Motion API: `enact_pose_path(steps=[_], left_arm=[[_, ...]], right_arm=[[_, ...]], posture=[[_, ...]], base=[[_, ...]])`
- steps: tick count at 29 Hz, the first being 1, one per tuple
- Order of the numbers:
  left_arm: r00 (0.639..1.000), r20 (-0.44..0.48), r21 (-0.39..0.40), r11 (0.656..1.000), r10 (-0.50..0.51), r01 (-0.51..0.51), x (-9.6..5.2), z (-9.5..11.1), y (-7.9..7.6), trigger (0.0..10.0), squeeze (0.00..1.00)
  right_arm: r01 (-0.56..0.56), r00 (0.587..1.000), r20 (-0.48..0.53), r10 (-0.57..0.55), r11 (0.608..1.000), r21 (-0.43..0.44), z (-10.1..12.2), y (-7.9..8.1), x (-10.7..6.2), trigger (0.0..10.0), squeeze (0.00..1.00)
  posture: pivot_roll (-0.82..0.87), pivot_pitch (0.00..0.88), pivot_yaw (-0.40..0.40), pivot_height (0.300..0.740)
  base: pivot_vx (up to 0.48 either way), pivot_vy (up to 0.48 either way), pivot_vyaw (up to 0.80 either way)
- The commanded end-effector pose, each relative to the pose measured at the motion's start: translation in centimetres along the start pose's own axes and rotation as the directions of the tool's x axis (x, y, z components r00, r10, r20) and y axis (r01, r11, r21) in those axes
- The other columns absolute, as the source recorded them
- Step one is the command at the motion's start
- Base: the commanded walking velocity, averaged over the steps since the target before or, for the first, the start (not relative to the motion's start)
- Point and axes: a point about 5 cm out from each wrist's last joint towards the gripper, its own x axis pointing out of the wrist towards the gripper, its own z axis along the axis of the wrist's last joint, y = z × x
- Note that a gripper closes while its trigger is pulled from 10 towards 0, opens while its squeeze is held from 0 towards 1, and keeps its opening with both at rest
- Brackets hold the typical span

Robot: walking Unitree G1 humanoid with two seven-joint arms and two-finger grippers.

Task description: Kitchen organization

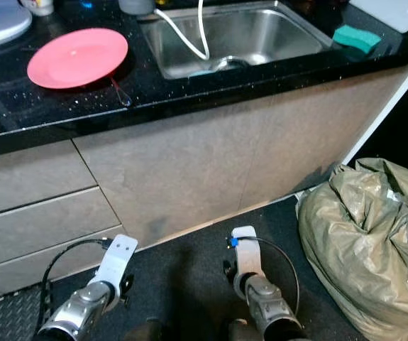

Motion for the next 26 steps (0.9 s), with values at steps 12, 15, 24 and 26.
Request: enact_pose_path(steps=[12, 15, 24, 26], left_arm=[[0.997, -0.073, 0.039, 0.999, -0.002, 0.005, 0.3, -2.7, -2.1, 10.0, 0.00], [0.999, -0.054, 0.012, 1.000, 0.002, -0.001, 0.4, -2.4, -2.1, 10.0, 0.00], [1.000, -0.026, 0.016, 1.000, 0.002, -0.002, 0.2, -2.8, -3.0, 10.0, 0.00], [1.000, -0.019, 0.033, 0.999, 0.007, -0.006, 0.1, -2.9, -3.3, 10.0, 0.00]], right_arm=[[0.048, 0.995, -0.090, -0.050, 0.999, -0.019, -3.6, -1.5, -0.8, 10.0, 0.00], [0.046, 0.994, -0.098, -0.049, 0.998, -0.033, -3.6, -1.5, -0.8, 10.0, 0.00], [0.004, 0.996, -0.086, -0.013, 0.994, -0.112, -2.9, -2.0, -0.7, 10.0, 0.00], [-0.005, 0.997, -0.083, -0.005, 0.993, -0.119, -3.0, -2.1, -0.7, 10.0, 0.00]], posture=[[-0.01, 0.038, 0.025, 0.740], [-0.01, 0.032, 0.016, 0.740], [-0.01, 0.057, -0.020, 0.740], [0.00, 0.070, -0.030, 0.740]], base=[[0.000, 0.000, 0.00], [0.000, 0.000, 0.00], [0.000, 0.000, 0.00], [0.000, 0.000, 0.00]])
